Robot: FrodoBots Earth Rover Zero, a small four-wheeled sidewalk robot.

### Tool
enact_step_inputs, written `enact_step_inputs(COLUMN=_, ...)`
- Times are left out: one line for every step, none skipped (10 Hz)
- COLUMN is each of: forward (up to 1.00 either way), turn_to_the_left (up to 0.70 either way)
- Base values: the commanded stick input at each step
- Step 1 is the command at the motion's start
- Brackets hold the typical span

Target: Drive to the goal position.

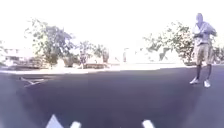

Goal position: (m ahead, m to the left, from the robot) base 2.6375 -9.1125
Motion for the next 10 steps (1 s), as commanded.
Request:
enact_step_inputs(forward=0.70, turn_to_the_left=0.00)
enact_step_inputs(forward=0.70, turn_to_the_left=0.00)
enact_step_inputs(forward=0.70, turn_to_the_left=0.00)
enact_step_inputs(forward=0.70, turn_to_the_left=0.00)
enact_step_inputs(forward=0.70, turn_to_the_left=0.00)
enact_step_inputs(forward=0.70, turn_to_the_left=0.00)
enact_step_inputs(forward=0.70, turn_to_the_left=0.00)
enact_step_inputs(forward=0.70, turn_to_the_left=0.00)
enact_step_inputs(forward=0.70, turn_to_the_left=0.00)
enact_step_inputs(forward=0.70, turn_to_the_left=-0.35)
